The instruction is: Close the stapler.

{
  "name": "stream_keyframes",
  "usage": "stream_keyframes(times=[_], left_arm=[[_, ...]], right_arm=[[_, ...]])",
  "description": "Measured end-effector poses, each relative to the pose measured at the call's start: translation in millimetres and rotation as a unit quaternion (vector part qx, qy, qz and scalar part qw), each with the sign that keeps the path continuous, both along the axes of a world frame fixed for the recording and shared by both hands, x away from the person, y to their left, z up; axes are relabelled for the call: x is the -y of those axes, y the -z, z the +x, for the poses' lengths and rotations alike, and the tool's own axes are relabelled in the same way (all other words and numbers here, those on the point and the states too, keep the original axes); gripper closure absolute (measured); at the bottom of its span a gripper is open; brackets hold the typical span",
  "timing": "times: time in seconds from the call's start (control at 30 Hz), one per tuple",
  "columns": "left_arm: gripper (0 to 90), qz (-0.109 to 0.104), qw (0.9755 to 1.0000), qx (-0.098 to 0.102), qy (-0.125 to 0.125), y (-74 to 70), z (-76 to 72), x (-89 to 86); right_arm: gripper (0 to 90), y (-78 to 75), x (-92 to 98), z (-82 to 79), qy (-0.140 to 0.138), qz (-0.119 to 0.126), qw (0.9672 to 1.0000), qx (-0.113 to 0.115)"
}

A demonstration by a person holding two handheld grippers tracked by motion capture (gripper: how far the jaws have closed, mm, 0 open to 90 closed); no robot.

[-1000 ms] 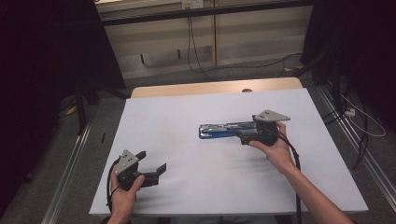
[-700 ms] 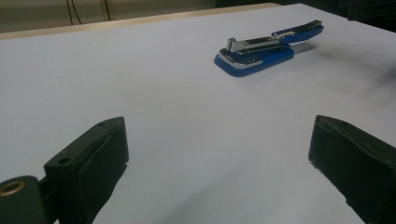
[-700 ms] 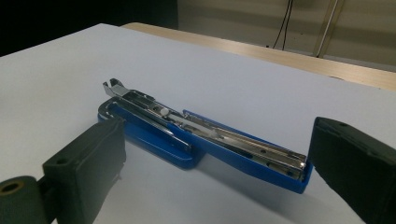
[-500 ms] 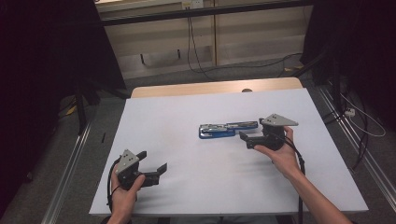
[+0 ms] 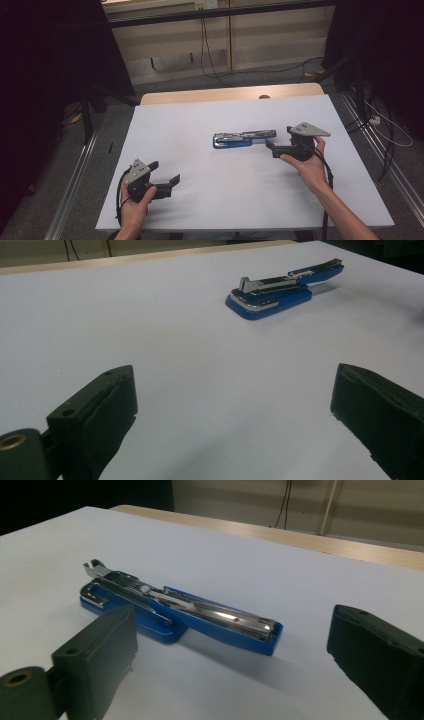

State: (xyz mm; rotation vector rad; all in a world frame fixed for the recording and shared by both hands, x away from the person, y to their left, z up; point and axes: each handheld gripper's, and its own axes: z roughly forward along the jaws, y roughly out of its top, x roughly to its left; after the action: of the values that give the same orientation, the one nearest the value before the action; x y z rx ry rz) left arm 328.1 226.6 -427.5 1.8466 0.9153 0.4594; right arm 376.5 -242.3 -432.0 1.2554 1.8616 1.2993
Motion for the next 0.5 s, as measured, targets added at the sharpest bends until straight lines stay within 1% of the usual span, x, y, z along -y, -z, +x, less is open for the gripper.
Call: stream_keyframes(times=[0.1,0.13,0.17,0.2,0.23,0.27,0.33,0.4,0.47,0.5], left_arm=[[4.8,-0.003,1.0000,0.004,-0.001,-1.0,0.7,2.6],[5.2,0.000,0.9999,0.010,0.005,-2.1,1.2,3.3],[6.5,-0.010,0.9999,0.009,0.002,-2.3,1.0,3.6],[7.1,-0.010,0.9999,0.009,0.002,-2.3,1.0,3.6],[6.7,-0.015,0.9999,0.007,0.001,-2.0,1.7,3.4],[6.0,-0.006,1.0000,0.006,-0.003,-1.8,2.9,4.4],[5.8,-0.005,0.9999,0.009,-0.003,-2.0,3.6,4.7],[5.6,-0.011,0.9998,0.013,-0.008,-2.6,6.5,7.8],[5.7,-0.001,0.9998,0.020,-0.005,-3.6,10.0,9.9],[6.1,-0.001,0.9998,0.020,-0.005,-3.6,10.0,9.9]], right_arm=[[7.3,3.7,4.0,-2.2,0.007,0.003,0.9999,-0.006],[7.4,5.3,6.5,-3.2,0.011,-0.005,0.9999,-0.007],[7.7,5.4,7.9,-3.6,0.013,-0.002,0.9999,-0.011],[7.7,5.4,7.9,-3.6,0.013,-0.002,0.9999,-0.011],[8.1,4.6,10.8,-4.4,0.016,-0.007,0.9998,-0.006],[8.3,4.5,12.2,-5.0,0.018,-0.005,0.9998,-0.007],[8.4,4.8,13.3,-5.7,0.019,-0.003,0.9998,-0.009],[11.2,6.8,13.9,-7.1,0.015,-0.006,0.9998,-0.014],[11.7,8.3,13.3,-6.5,0.011,-0.011,0.9997,-0.017],[12.3,8.7,12.5,-6.0,0.006,-0.012,0.9997,-0.018]])
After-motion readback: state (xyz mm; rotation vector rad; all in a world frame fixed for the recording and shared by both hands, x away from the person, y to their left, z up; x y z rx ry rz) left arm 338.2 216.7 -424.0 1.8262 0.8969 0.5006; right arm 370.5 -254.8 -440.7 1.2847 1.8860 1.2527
